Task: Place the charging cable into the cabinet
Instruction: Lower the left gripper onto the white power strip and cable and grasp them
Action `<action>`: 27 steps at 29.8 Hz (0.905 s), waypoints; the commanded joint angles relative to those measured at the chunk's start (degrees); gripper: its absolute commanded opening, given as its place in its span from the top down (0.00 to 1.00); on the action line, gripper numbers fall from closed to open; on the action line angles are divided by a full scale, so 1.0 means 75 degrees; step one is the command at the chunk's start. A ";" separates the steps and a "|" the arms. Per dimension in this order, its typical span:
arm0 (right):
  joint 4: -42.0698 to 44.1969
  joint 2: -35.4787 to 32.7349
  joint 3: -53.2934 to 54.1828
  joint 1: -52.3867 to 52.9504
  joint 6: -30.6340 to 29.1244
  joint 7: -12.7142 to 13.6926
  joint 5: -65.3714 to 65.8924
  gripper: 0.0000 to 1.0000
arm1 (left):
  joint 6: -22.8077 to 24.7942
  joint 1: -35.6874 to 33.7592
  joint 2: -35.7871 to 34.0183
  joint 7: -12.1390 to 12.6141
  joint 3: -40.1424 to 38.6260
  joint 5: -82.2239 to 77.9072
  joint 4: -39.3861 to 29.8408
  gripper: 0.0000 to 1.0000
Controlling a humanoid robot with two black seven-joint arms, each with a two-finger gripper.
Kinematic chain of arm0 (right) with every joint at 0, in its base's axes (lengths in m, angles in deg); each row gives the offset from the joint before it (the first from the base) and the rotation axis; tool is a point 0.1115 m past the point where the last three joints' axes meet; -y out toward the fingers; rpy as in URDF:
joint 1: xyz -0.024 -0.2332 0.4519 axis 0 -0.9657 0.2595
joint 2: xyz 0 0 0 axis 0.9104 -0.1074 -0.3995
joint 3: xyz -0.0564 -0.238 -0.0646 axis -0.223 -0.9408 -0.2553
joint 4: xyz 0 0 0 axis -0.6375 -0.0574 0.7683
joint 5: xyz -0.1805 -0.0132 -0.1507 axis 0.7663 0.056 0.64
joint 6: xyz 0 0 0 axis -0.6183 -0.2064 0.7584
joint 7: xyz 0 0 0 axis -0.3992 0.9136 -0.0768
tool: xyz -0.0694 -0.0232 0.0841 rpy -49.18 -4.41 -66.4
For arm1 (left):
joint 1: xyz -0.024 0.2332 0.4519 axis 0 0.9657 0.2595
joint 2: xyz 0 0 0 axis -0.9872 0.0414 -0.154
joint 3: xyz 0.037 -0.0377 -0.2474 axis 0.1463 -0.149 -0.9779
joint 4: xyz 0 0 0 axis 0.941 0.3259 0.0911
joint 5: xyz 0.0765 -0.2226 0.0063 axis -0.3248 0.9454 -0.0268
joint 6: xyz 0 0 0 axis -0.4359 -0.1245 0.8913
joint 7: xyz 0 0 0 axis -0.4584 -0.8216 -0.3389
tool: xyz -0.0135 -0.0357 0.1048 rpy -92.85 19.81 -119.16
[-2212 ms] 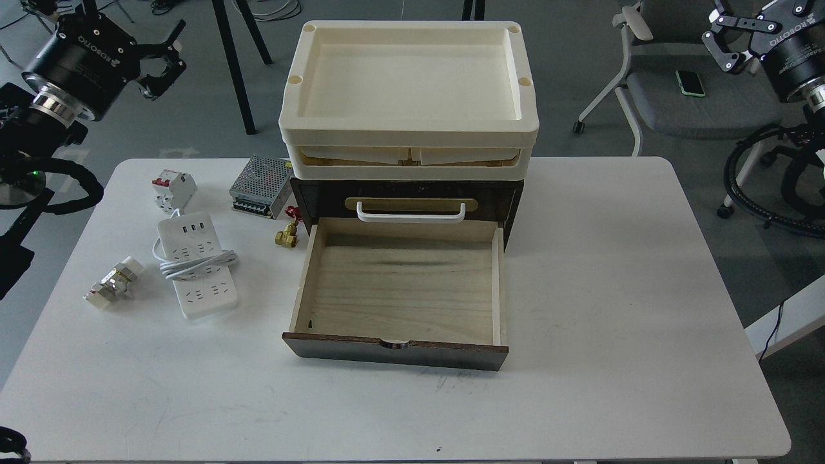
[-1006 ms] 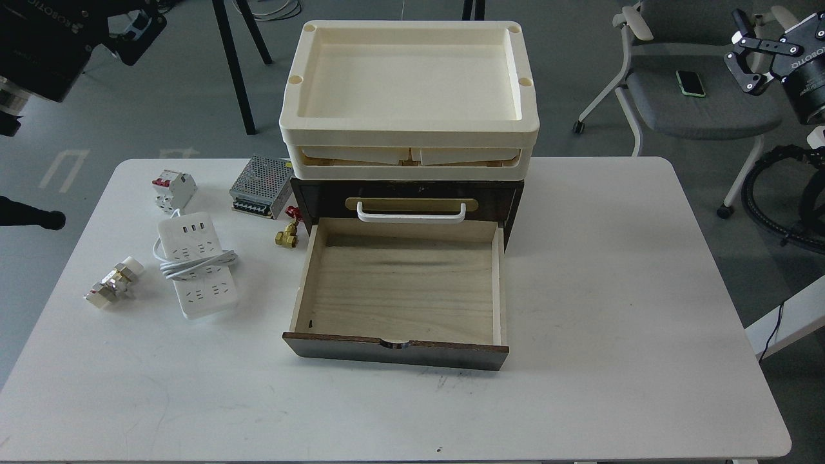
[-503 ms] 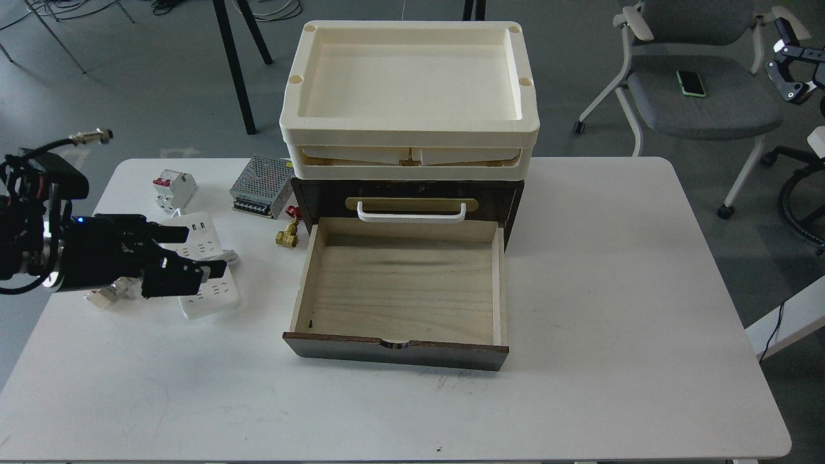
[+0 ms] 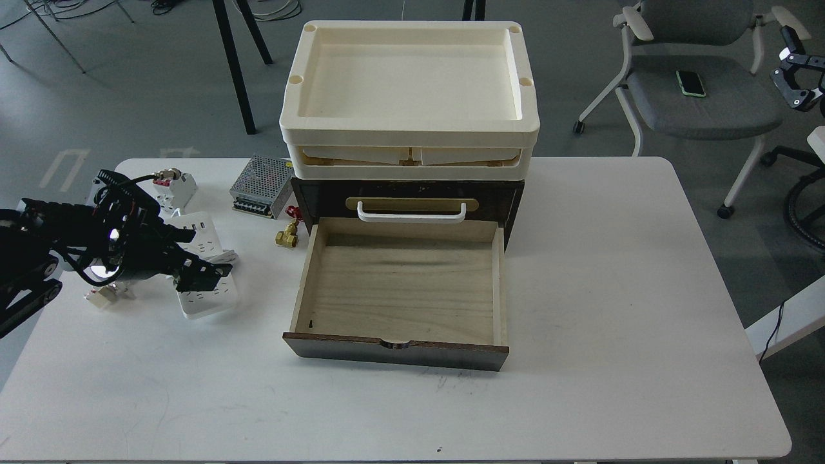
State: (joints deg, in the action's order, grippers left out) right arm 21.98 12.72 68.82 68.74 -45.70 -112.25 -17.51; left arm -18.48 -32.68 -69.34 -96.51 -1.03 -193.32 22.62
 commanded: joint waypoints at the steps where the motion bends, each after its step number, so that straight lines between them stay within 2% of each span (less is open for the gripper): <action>1: 0.0034 0.0002 0.0000 0.0000 0.0000 0.0001 0.0000 0.00 | -0.0252 -0.0033 0.0541 0.0003 0.0058 0.0000 0.0647 0.03; 7: 0.0034 -0.0009 0.0000 0.0000 0.0000 0.0001 0.0000 0.00 | -0.1132 -0.0219 0.1000 0.0003 0.0584 0.0000 0.1867 0.04; 11: 0.0034 -0.0009 0.0000 -0.0023 0.0000 0.0001 0.0012 0.00 | -0.1285 -0.0326 0.0977 0.0003 0.0995 0.0000 0.2008 0.06; 18: 0.0034 0.0014 -0.0012 -0.0105 0.0000 0.0001 0.0000 0.00 | -0.1367 -0.0232 0.0930 0.0003 0.1031 0.0000 0.2032 0.15; 21: 0.0034 0.0014 0.0000 -0.0141 0.0000 0.0001 0.0000 0.00 | -0.1402 -0.0255 0.0918 0.0003 0.1253 0.0000 0.2032 0.29; 23: 0.0034 0.0014 0.0000 -0.0141 0.0000 0.0001 0.0000 0.00 | -0.1565 -0.0255 0.0906 0.0003 0.1393 0.0000 0.2032 0.43; 27: 0.0034 0.0014 0.0000 -0.0187 0.0000 0.0001 0.0000 0.00 | -0.1707 -0.0314 0.0906 0.0003 0.1605 0.0000 0.2218 0.50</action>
State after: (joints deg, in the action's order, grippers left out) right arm 22.23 12.82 68.78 67.55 -45.70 -112.25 -17.51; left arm -30.60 -34.76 -62.52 -96.49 10.03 -193.32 38.07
